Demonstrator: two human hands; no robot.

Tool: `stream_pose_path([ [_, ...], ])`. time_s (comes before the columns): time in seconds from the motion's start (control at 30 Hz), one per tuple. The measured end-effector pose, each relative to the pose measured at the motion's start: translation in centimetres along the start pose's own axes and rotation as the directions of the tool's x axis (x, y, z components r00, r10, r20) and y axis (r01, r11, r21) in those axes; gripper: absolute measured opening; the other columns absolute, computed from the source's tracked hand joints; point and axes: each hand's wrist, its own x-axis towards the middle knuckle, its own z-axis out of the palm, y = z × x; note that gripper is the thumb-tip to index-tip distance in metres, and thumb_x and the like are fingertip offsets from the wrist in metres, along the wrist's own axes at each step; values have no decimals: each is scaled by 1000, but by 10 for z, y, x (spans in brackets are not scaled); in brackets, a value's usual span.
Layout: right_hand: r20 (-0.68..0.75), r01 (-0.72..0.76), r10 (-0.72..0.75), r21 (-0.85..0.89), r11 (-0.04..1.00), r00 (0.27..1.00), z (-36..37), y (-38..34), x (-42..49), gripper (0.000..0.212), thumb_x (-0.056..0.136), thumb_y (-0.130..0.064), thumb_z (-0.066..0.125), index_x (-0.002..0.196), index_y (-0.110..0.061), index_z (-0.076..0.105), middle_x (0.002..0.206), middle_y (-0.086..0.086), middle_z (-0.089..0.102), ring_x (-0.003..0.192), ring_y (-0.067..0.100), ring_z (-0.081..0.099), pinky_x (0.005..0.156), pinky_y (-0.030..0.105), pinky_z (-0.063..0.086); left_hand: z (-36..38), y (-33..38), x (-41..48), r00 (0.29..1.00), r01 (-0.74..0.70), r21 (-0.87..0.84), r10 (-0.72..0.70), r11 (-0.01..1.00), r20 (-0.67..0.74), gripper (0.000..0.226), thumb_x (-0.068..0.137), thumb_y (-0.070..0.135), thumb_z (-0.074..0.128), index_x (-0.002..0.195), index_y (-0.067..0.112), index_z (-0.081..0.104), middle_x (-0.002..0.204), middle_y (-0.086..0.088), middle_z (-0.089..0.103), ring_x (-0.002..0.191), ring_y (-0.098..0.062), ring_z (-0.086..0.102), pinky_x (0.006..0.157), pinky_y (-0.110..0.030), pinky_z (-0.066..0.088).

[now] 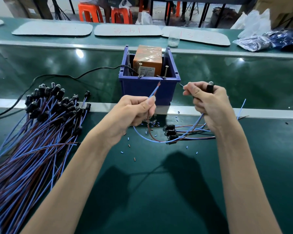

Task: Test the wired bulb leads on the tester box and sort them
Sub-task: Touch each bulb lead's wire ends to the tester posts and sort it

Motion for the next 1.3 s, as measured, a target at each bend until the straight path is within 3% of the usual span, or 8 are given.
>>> stream_pose_path([
  [0.17,155,-110,138,-176,978,978,22,5,-7,47,95,-51,41,115,-17,66,52,4,62,37,5,25,35,12,21,4,-3,3,998,44,-95,-49,995,-49,38,89,36,53,53,23,58,47,13,21,43,-6,16,41,-17,14],
  [0.27,292,-76,162,-288,955,943,37,6,-15,53,86,-60,40,100,-20,71,58,1,65,44,8,40,42,15,25,6,-4,5,990,47,-139,-65,989,-125,41,97,30,49,58,21,59,44,15,23,39,-3,16,37,-14,14],
  [0.4,419,-66,240,-389,919,875,45,4,-23,45,98,-46,41,96,-11,69,86,1,75,75,10,71,57,21,39,12,-4,7,938,-5,-204,-67,979,-340,36,98,29,50,67,21,64,43,13,32,34,-2,28,35,-12,27],
  [0.47,449,-81,227,-321,944,864,51,6,-25,34,99,-31,49,95,-3,68,89,8,75,77,14,73,52,6,41,15,-5,8,902,-10,-212,-83,977,-423,31,98,29,51,74,19,67,43,11,46,39,-5,43,41,-14,37],
  [0.73,304,-47,128,-262,964,944,72,22,-25,16,85,-3,66,75,-11,57,61,-4,58,51,2,52,51,12,40,25,-8,11,914,-13,-304,-111,953,-390,25,100,19,47,87,13,68,60,7,66,49,-7,58,44,-18,44],
  [1.0,198,-73,137,-299,951,971,68,27,-20,15,82,-22,74,79,-8,70,72,0,69,67,8,61,68,22,48,20,-13,15,847,-89,-310,-91,947,-523,27,98,21,52,79,18,71,58,9,41,48,-3,41,54,-17,40],
  [1.2,141,-62,114,-333,941,983,64,22,-15,29,96,-37,53,80,-21,71,73,-11,68,70,0,62,65,14,47,17,-14,15,789,-63,-295,-134,953,-600,30,98,31,52,73,26,69,69,11,52,49,0,49,45,-11,34],
  [1.3,106,-63,102,-323,944,989,64,20,-14,44,93,-57,42,79,-19,59,51,-8,54,48,5,49,52,18,39,14,-16,16,802,-26,-310,-165,950,-575,30,99,32,51,76,24,69,65,11,56,42,-1,42,42,-11,31],
])
